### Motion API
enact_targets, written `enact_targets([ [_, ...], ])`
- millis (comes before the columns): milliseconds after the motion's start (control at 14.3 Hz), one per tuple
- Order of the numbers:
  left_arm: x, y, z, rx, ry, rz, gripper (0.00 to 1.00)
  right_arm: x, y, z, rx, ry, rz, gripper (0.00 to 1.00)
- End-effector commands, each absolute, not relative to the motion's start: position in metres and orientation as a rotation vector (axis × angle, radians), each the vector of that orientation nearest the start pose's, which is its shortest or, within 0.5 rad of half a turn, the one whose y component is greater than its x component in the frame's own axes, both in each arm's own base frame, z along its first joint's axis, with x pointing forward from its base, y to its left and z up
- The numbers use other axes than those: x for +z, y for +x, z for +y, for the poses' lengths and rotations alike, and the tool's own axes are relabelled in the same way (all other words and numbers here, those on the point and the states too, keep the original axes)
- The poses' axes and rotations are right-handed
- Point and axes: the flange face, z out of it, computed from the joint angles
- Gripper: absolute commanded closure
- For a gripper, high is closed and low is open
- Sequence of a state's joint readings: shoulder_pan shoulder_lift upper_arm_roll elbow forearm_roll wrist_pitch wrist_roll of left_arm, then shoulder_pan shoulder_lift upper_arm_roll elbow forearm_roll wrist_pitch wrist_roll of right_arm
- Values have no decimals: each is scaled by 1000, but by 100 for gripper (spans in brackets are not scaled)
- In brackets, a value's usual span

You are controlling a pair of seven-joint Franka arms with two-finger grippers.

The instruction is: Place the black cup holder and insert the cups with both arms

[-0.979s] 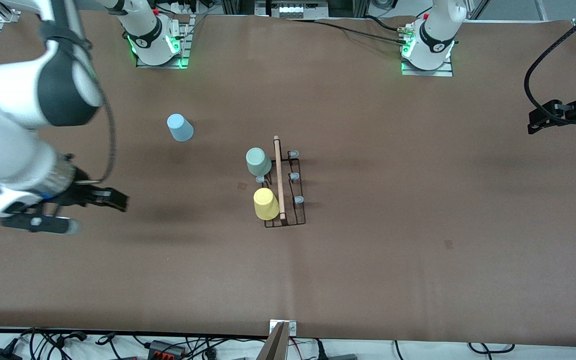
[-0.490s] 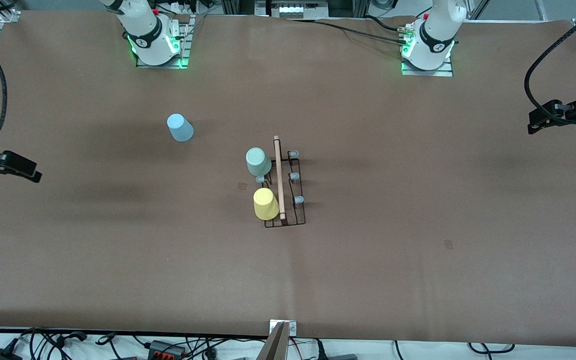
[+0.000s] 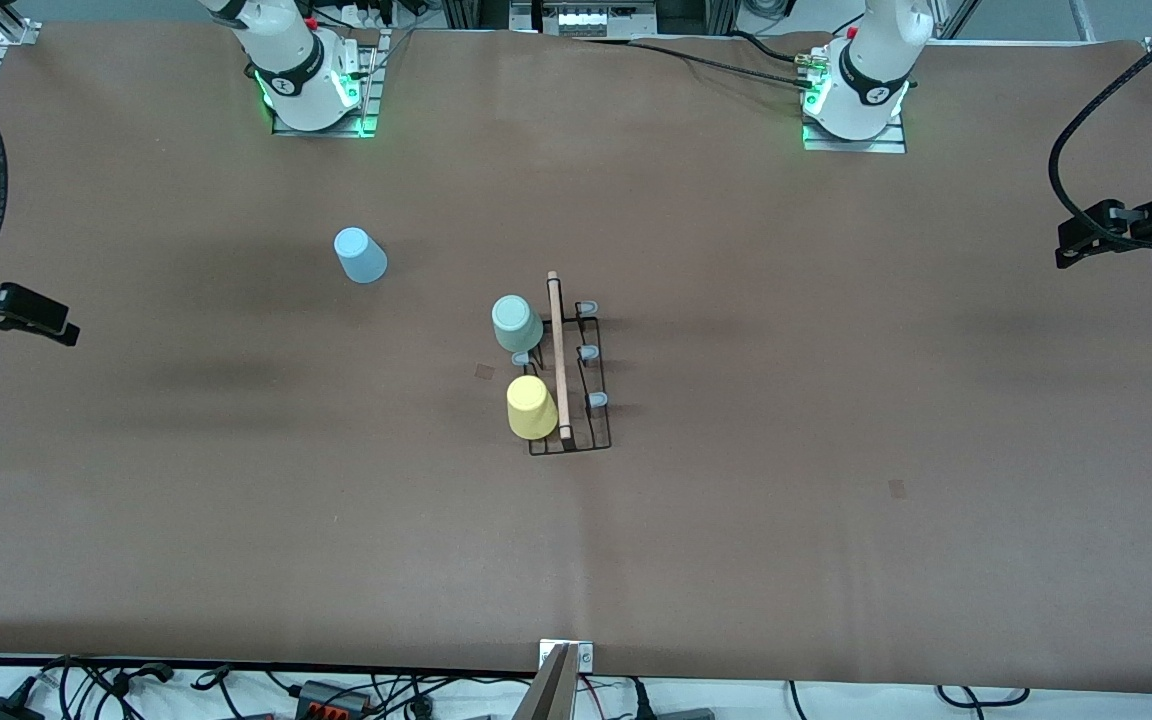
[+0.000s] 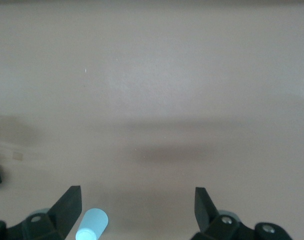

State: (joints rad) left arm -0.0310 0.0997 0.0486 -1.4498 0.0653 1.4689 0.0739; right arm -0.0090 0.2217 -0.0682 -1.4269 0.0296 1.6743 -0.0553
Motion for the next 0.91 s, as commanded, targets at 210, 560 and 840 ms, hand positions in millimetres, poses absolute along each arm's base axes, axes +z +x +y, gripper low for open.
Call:
enact_targets([
  [210,622,574,17,114,-3081,93,0,557,553,-41,-63,-3134,3,0],
  [560,622,574,17,116,-3081,93,0,577,550,-34,-50,-3146,-18,0],
  [840,622,574,17,116,-3081,93,0,580,547,-33,-43,-3142,0,0],
])
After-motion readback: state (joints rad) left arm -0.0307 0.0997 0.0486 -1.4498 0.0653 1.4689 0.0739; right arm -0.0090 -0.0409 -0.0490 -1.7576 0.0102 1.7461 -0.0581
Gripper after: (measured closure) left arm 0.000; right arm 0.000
